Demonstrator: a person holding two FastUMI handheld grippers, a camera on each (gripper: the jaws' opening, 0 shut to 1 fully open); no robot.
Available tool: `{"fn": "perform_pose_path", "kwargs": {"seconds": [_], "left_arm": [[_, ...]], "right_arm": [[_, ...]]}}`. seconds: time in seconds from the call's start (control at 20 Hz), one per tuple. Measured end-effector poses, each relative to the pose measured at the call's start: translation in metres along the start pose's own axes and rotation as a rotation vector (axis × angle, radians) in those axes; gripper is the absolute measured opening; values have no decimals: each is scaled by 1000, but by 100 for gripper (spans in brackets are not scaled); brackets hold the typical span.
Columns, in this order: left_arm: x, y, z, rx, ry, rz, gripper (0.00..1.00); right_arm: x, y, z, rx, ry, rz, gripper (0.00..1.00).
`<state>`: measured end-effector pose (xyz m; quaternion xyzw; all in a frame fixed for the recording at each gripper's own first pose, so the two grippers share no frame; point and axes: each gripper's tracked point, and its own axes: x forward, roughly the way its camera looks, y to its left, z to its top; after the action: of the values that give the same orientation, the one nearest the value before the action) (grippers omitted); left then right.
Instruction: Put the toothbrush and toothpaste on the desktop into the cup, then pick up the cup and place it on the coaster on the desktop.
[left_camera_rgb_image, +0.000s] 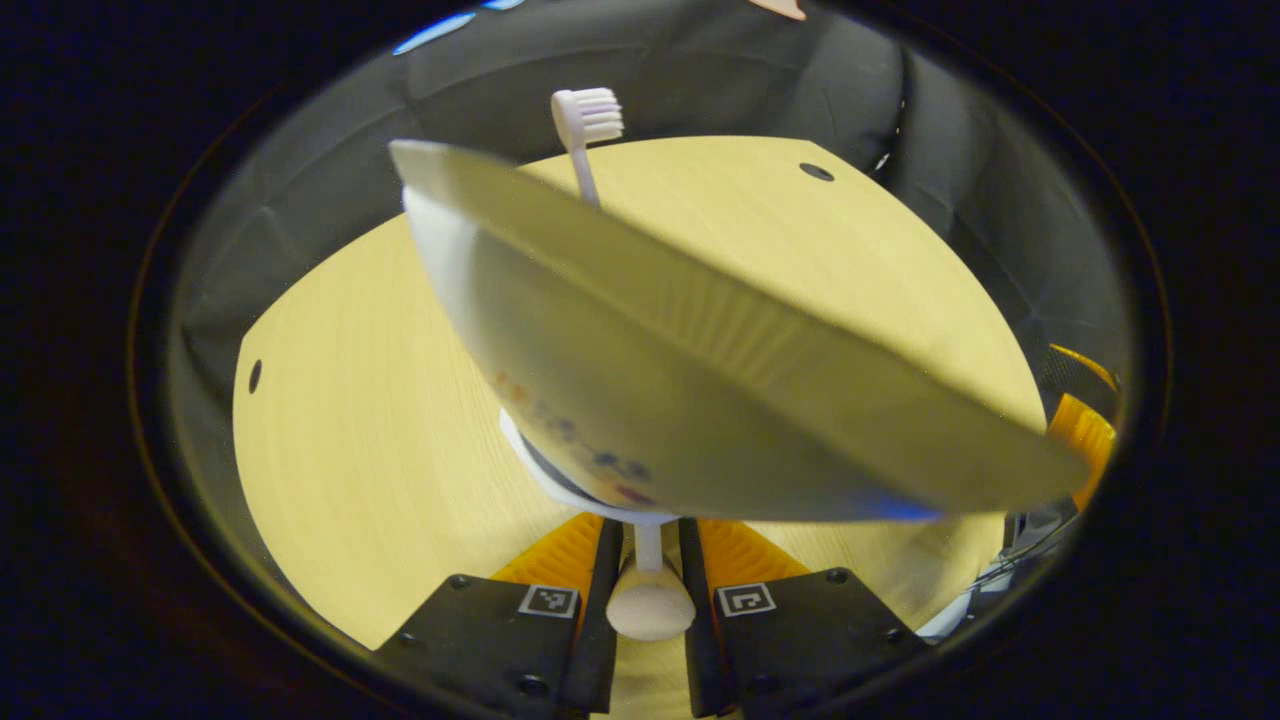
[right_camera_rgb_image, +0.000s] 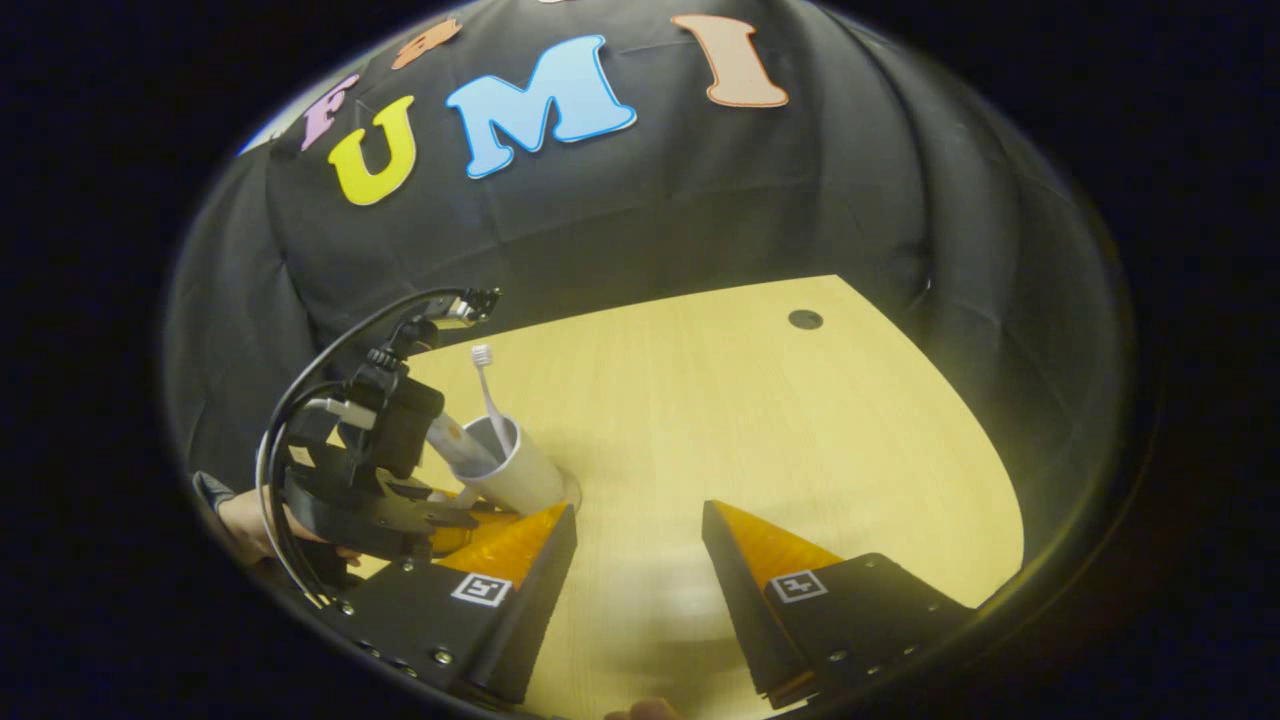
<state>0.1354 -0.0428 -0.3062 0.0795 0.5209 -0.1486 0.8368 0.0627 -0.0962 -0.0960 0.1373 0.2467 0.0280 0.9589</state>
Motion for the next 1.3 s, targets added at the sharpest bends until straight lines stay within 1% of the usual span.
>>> {"fn": "perform_pose_path", "kwargs": {"seconds": [0.05,0.1,0.2,0.25,0.4,0.45,0.55,0.6,0.65,0.7,0.8,0.9,1.05,1.3], "left_arm": [[0,-1,0,0,3,-2,31],[1,-2,0,-8,5,-5,37],[-1,-2,5,-18,-5,-9,38],[-5,2,2,-20,-7,-11,33],[-22,11,-2,-42,-37,-35,52],[-30,12,-3,-47,-53,-49,53],[-47,16,-2,-49,-94,-56,83],[-53,16,0,-50,-118,-52,80],[-56,15,3,-52,-142,-46,82],[-65,13,6,-58,-170,-59,84],[-79,12,13,-71,-232,-55,94],[-100,15,20,-90,-312,-47,94],[-117,18,28,-136,-440,-30,94],[-160,30,21,-208,-640,32,94]], "right_arm": [[0,2,1,-1,0,2,78],[-1,4,-2,-2,0,4,78],[-2,7,-2,-7,0,4,78],[-2,8,-2,-9,-1,1,78],[-6,11,0,-10,-8,-7,78],[-7,13,2,-9,-13,-7,78],[-11,16,4,-13,-21,-8,78],[-12,18,5,-17,-26,-8,78],[-13,21,6,-21,-31,-6,78],[-16,23,6,-27,-36,-2,78],[-19,29,6,-40,-44,7,78],[-23,34,9,-62,-58,13,78],[-31,41,19,-103,-98,15,78],[-51,50,38,-188,-218,10,78]]}}
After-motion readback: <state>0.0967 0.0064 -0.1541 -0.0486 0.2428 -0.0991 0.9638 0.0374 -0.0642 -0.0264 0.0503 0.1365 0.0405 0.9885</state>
